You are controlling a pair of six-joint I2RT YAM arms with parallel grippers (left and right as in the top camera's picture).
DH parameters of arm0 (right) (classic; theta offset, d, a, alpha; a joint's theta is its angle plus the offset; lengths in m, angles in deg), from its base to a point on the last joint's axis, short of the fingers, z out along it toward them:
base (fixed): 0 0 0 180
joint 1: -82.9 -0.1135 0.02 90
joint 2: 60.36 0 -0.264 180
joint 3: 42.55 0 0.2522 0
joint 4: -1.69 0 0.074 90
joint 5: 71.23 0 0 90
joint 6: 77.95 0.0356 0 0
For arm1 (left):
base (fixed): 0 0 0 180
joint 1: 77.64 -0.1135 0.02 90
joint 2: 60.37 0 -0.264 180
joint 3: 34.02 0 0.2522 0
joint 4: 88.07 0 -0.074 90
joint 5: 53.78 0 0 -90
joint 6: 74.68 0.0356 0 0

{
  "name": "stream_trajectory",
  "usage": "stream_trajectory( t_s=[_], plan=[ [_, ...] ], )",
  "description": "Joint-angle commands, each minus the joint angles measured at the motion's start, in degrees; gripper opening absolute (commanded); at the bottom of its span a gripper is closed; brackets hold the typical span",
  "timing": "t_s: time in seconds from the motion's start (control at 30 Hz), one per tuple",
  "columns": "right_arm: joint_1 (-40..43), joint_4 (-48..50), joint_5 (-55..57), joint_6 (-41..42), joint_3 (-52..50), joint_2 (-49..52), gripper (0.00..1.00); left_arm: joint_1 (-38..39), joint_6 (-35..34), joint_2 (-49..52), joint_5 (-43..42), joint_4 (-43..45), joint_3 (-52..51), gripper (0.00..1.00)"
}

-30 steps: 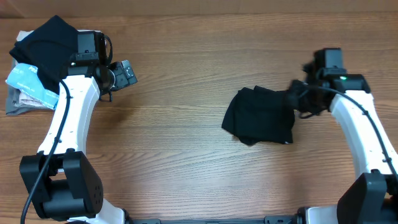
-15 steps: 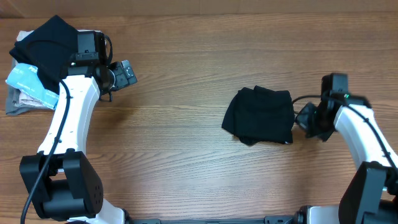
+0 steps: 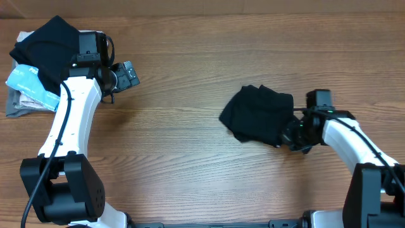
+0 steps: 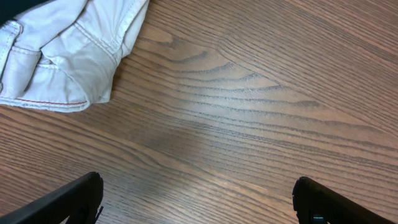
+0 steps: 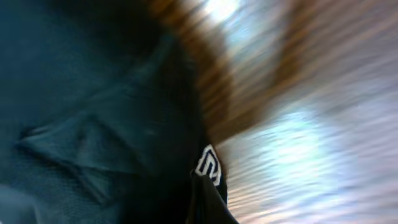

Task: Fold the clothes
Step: 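Grasp the bundle's right side and drag it leftward with the right gripper, then move the left gripper to the bundle's left side and grasp it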

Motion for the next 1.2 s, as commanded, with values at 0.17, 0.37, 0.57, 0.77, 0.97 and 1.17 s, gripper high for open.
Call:
stream_trajectory(
  t_s=[0.17,0.37,0.57,0.77,0.97,1.17],
  plan=[
    [-15.06,14.56,-10.56,14.86,-0.28,-0.09,0.05,-0.22,-0.81,-0.9,0.55,0.15,0.79,1.0],
    [-22.97,30.45,-11.5,20.76,0.26,-0.09,0.08,-0.22,-0.81,-0.9,0.55,0.17,0.79,1.0],
    [-20.5,27.08,-17.86,9.07,6.8,-0.92,0.08,-0.22,-0.81,-0.9,0.55,0.15,0.79,1.0],
    [-14.56,7.15,-12.55,-11.93,18.56,-1.55,0.13,-0.22,-0.81,-0.9,0.55,0.15,0.79,1.0],
    [-8.76,1.42,-5.7,-18.34,19.76,-1.42,0.1,-0.22,-1.07,-0.9,0.26,2.6,0.79,1.0],
    [-5.75,0.87,-5.66,-22.58,19.76,-1.38,0.04,-0.09,2.14,-0.9,-15.69,7.26,0.79,0.95]
  ],
)
